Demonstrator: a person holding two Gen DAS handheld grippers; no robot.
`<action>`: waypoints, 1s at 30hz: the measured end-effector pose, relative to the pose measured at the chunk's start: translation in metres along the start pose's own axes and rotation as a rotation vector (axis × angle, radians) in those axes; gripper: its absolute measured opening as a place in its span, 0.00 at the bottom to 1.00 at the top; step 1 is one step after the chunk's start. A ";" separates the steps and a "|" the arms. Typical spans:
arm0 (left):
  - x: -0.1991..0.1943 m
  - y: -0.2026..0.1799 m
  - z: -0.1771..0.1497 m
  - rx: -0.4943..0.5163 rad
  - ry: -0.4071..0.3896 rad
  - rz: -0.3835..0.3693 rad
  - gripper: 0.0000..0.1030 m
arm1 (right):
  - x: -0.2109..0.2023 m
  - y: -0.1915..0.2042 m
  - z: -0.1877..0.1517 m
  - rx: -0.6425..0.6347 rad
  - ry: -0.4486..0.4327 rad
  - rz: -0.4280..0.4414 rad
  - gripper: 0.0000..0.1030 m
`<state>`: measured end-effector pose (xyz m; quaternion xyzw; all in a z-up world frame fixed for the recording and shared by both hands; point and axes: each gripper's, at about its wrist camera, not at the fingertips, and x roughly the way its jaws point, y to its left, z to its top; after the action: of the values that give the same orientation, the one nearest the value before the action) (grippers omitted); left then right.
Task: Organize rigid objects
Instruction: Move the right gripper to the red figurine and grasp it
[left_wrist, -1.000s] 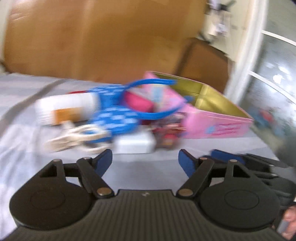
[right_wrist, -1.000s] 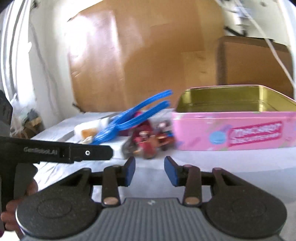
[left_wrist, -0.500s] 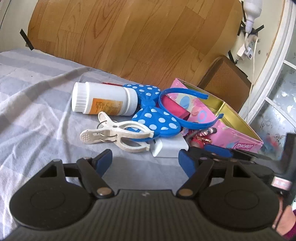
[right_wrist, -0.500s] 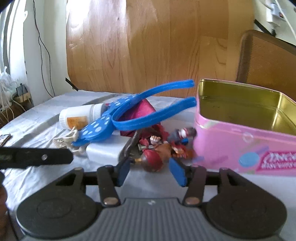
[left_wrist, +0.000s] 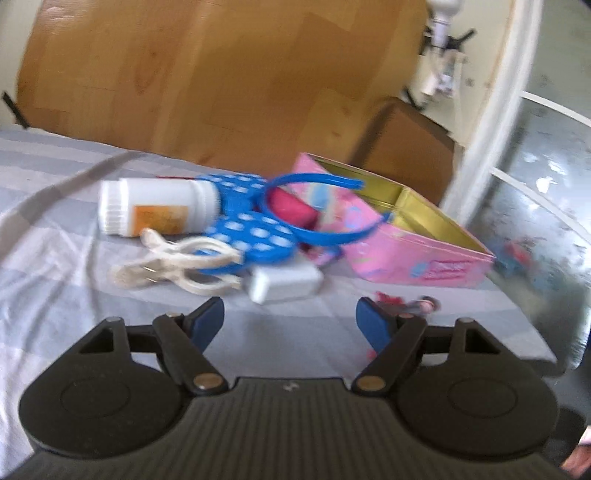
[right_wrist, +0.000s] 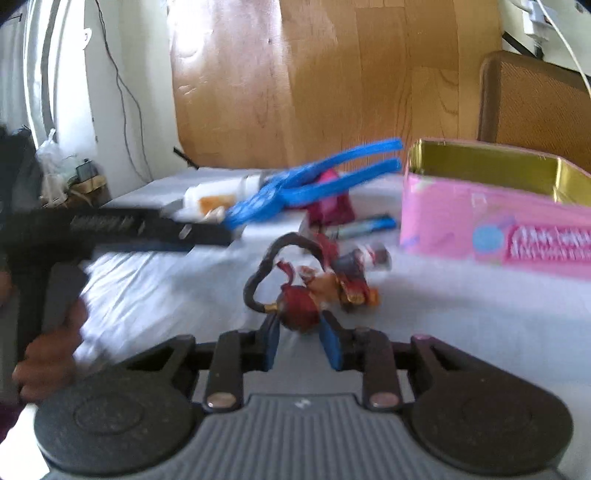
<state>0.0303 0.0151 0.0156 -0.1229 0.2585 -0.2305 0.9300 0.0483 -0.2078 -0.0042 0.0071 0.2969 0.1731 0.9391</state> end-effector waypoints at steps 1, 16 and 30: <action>-0.002 -0.004 -0.003 -0.003 0.009 -0.034 0.78 | -0.006 0.001 -0.006 0.006 0.006 0.017 0.29; 0.011 -0.036 -0.015 0.040 0.095 -0.048 0.69 | -0.025 -0.047 0.023 0.175 -0.123 0.031 0.30; 0.031 -0.014 -0.001 -0.079 0.140 -0.067 0.39 | 0.010 -0.038 0.033 0.084 -0.089 0.070 0.50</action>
<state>0.0482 -0.0121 0.0070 -0.1515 0.3276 -0.2590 0.8959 0.0870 -0.2374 0.0128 0.0647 0.2614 0.1929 0.9435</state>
